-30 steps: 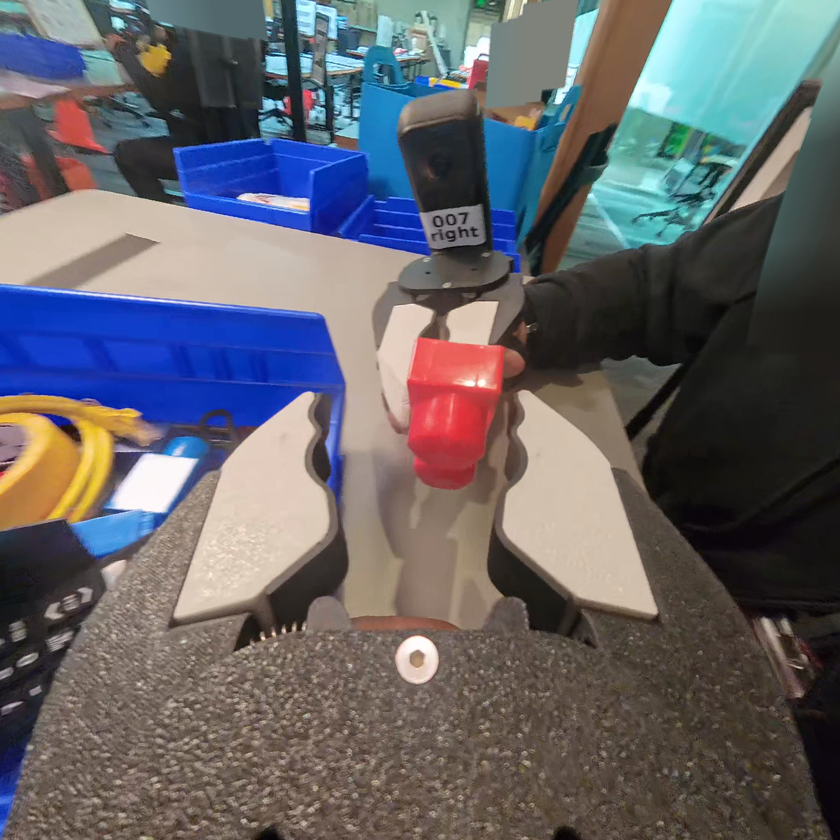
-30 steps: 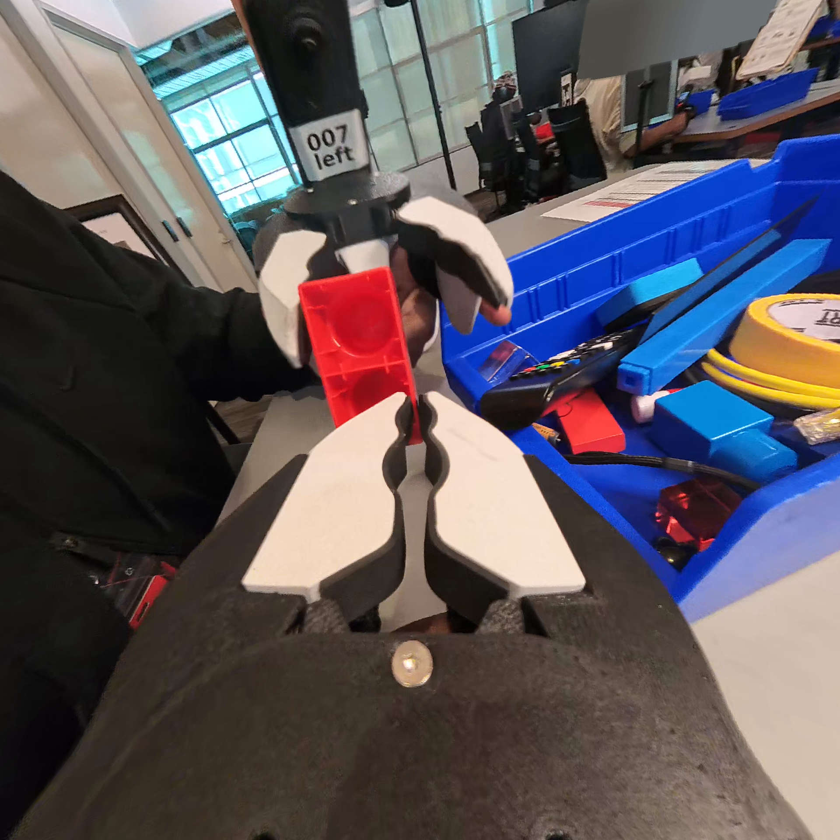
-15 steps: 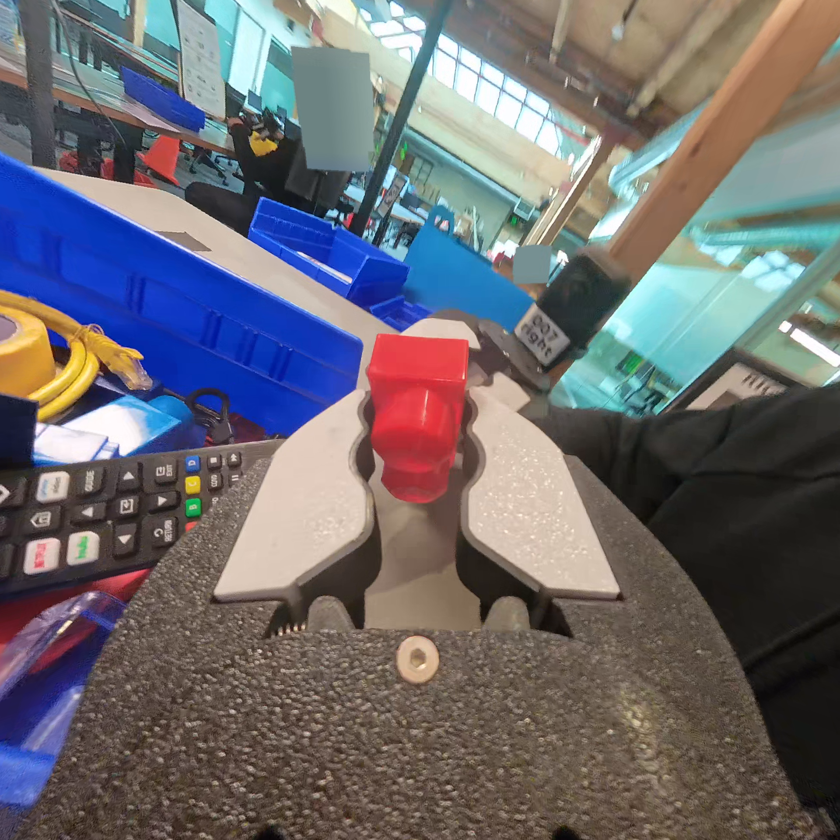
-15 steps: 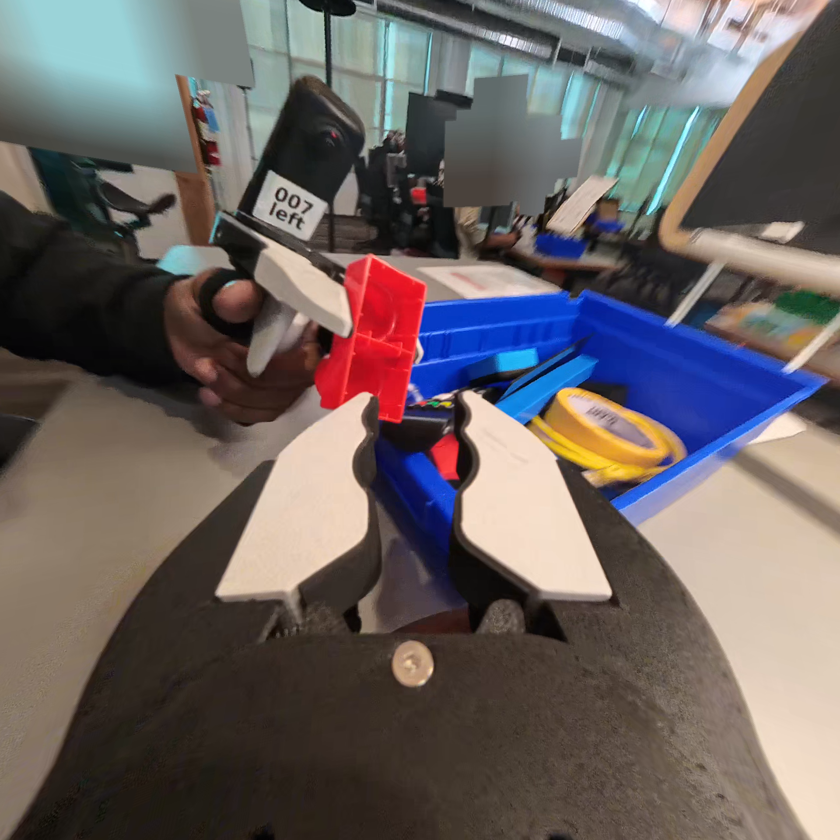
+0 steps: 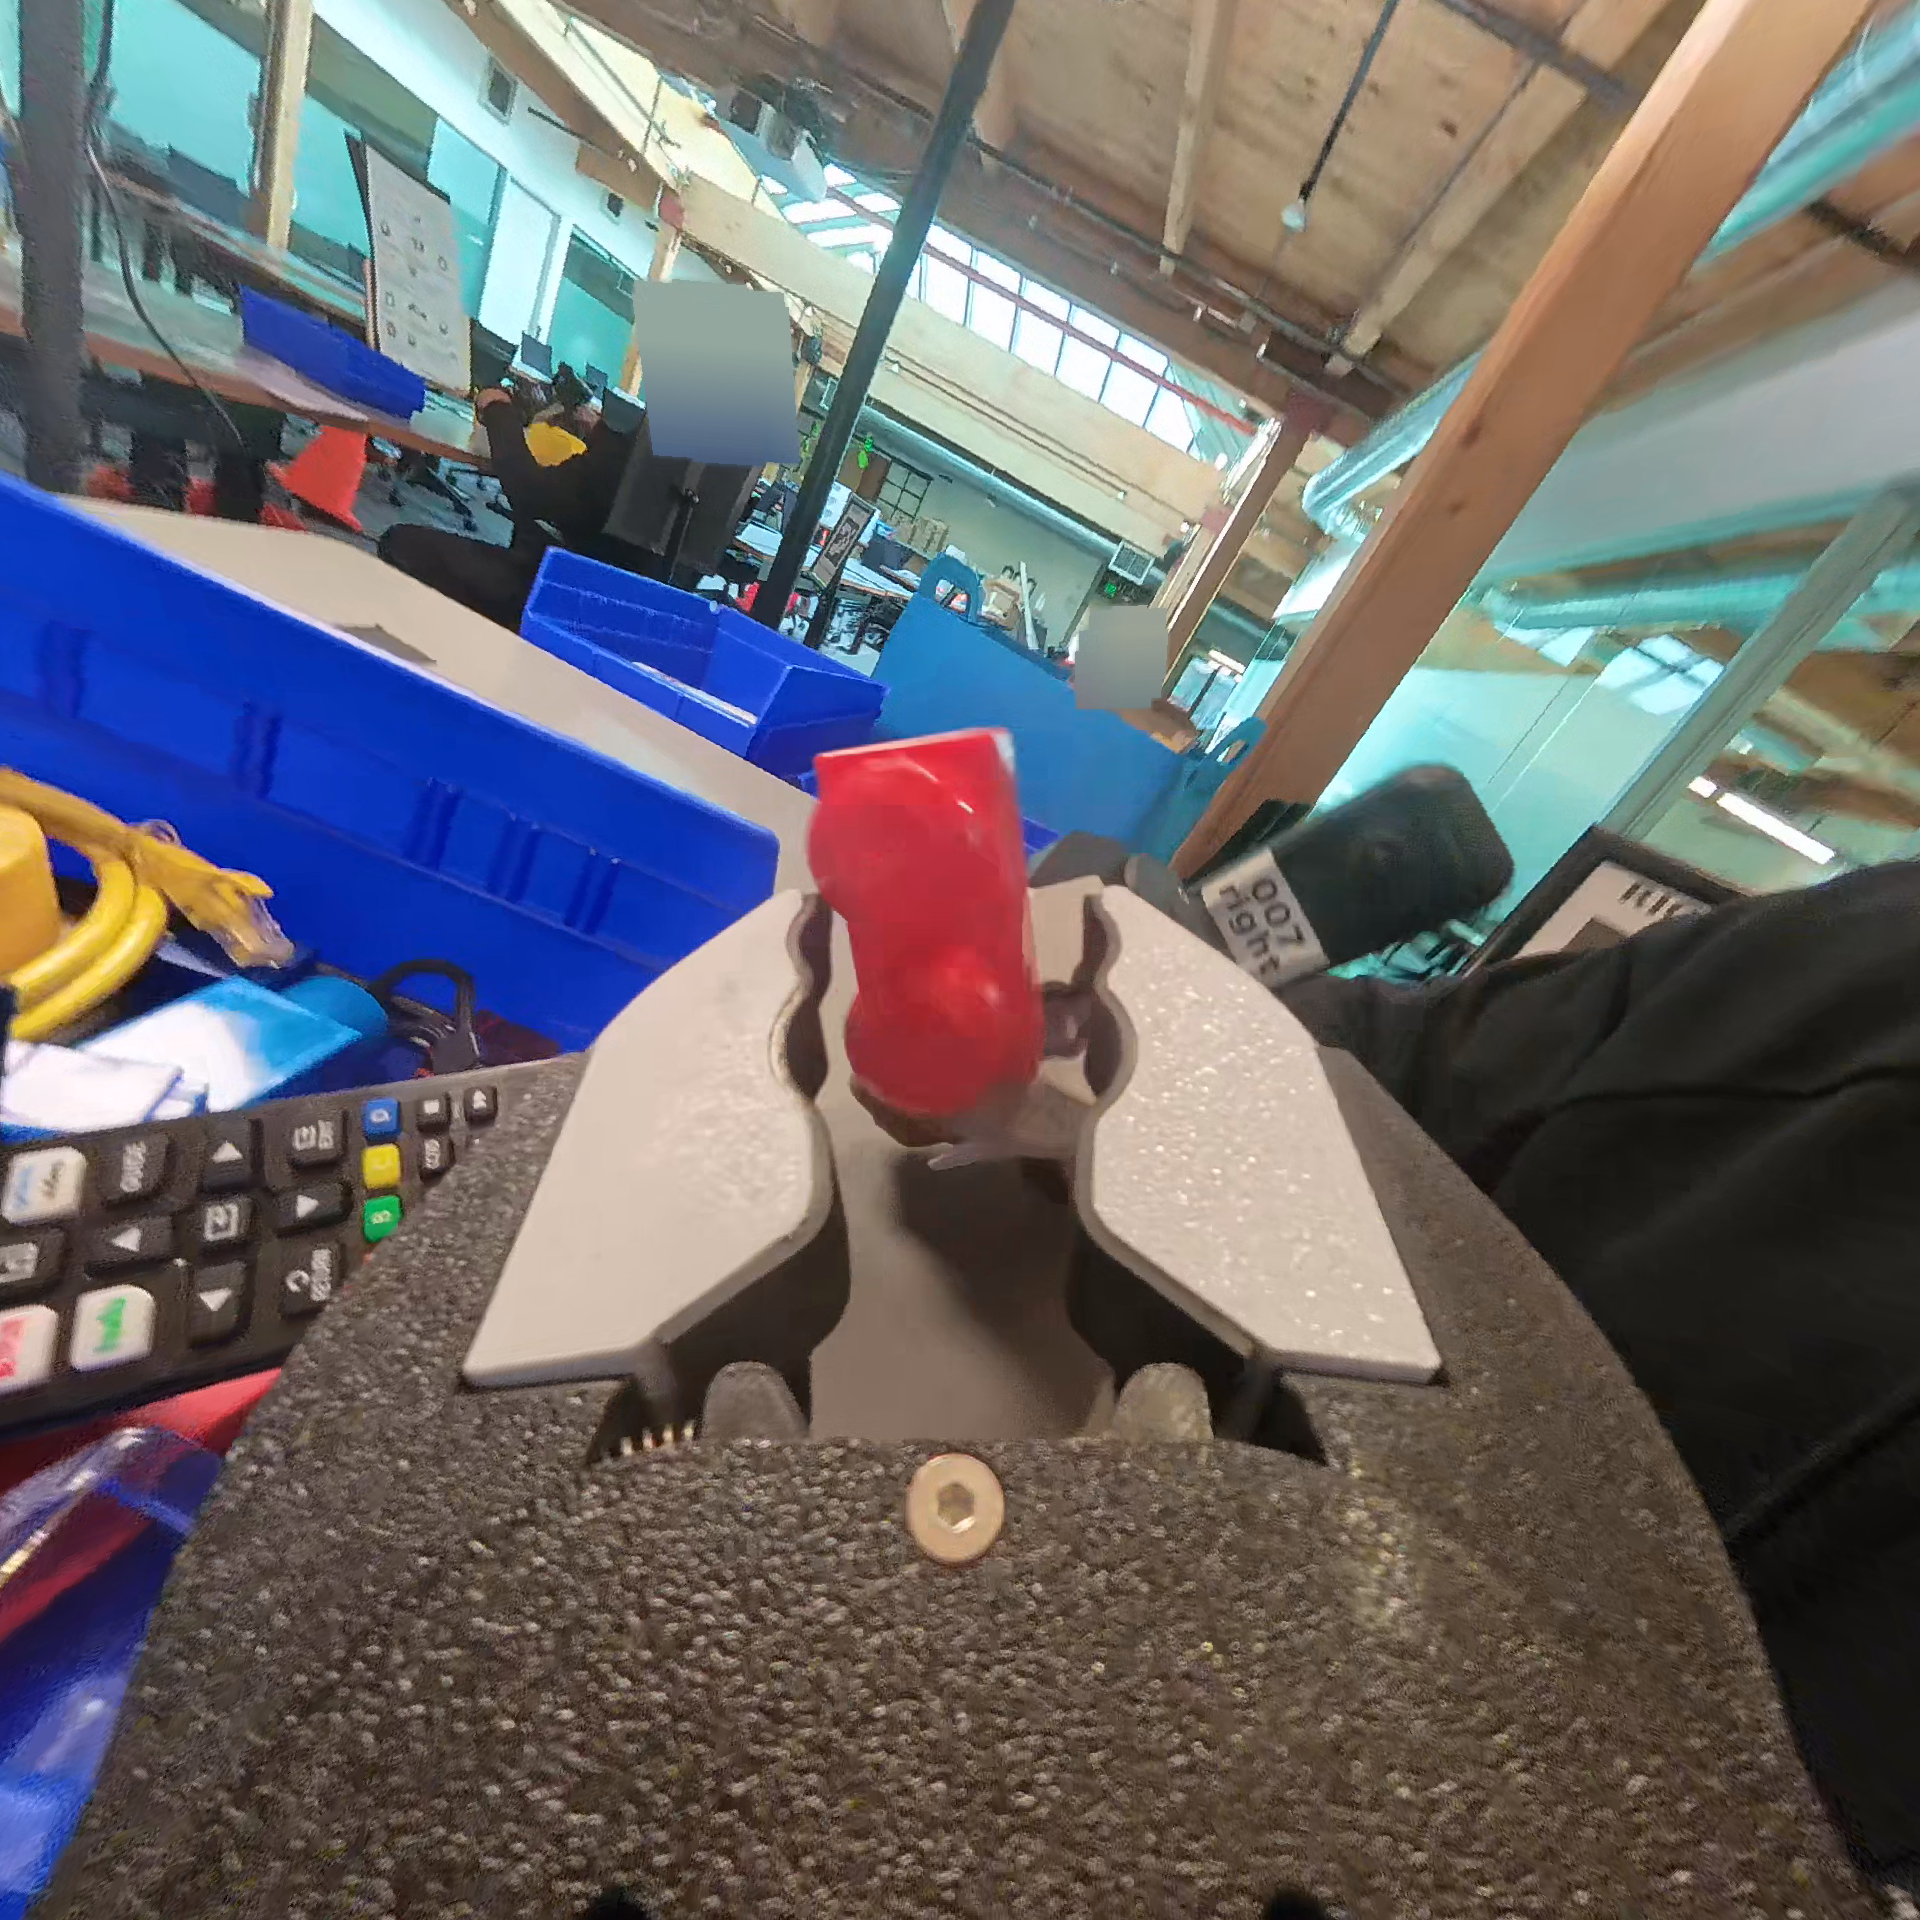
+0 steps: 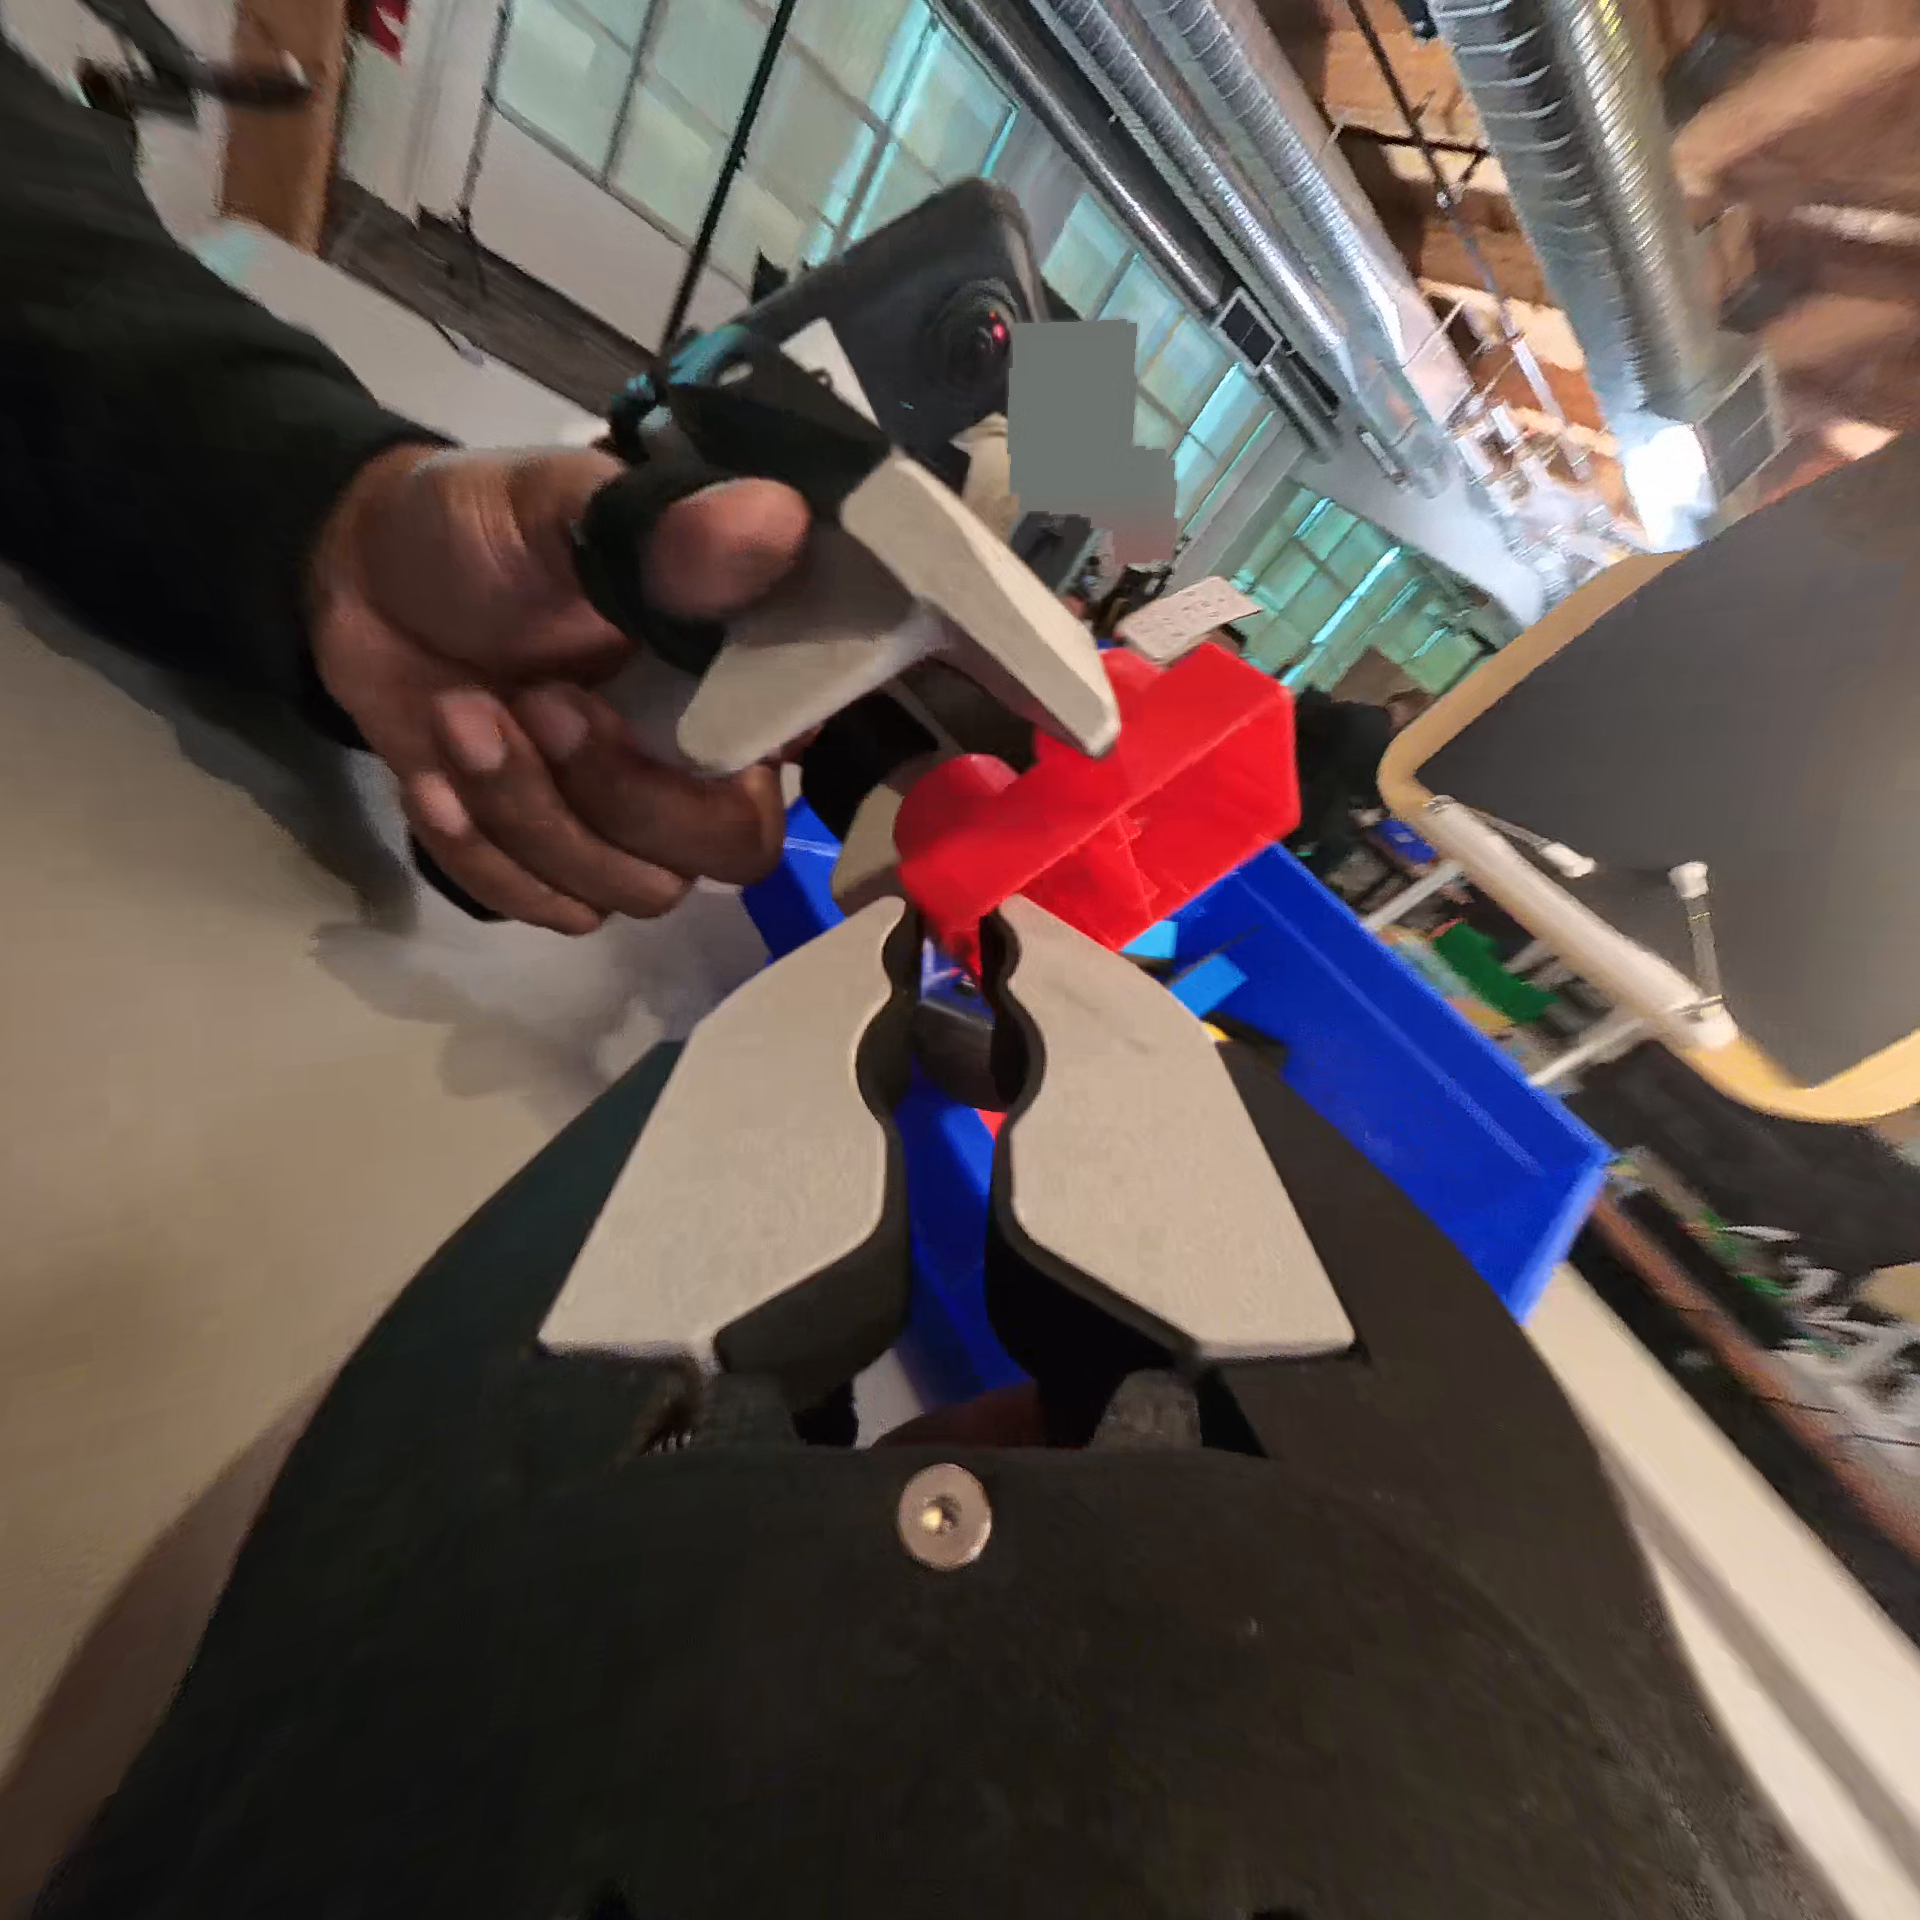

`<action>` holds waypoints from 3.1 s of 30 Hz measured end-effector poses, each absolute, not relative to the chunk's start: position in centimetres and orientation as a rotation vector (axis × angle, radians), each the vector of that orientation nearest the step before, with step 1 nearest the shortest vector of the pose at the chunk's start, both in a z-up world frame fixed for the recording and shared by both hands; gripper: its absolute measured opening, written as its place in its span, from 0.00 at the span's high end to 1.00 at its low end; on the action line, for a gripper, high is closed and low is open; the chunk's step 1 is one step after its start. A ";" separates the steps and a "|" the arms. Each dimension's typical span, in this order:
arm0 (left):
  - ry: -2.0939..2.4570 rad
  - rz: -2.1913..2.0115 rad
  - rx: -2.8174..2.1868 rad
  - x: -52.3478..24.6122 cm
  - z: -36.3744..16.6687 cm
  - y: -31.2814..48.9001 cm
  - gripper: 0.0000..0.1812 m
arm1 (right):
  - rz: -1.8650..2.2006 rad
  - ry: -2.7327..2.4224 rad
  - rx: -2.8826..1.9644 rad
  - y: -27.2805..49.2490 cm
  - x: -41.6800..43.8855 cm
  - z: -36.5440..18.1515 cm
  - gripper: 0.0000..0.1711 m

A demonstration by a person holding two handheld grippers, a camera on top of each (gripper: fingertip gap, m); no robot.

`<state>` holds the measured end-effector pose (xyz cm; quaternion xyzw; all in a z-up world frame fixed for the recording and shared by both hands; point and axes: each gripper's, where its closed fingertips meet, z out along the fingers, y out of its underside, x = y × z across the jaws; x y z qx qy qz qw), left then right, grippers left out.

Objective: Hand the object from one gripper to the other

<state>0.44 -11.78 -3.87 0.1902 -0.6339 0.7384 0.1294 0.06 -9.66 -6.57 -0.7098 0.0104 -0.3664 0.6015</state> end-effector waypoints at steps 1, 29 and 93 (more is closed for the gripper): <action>-1.871 2.170 0.518 0.3 -3.7 -11.7 0.72 | -0.775 0.067 -1.620 -9.9 0.1 -6.2 0.96; -2.159 2.262 -0.406 -5.4 -6.3 -11.6 0.59 | 0.918 0.198 -1.276 -9.1 -7.1 -3.9 0.98; -2.549 1.846 0.220 0.1 -9.9 -11.3 0.64 | -0.306 0.206 -1.605 -11.4 0.8 -5.1 0.84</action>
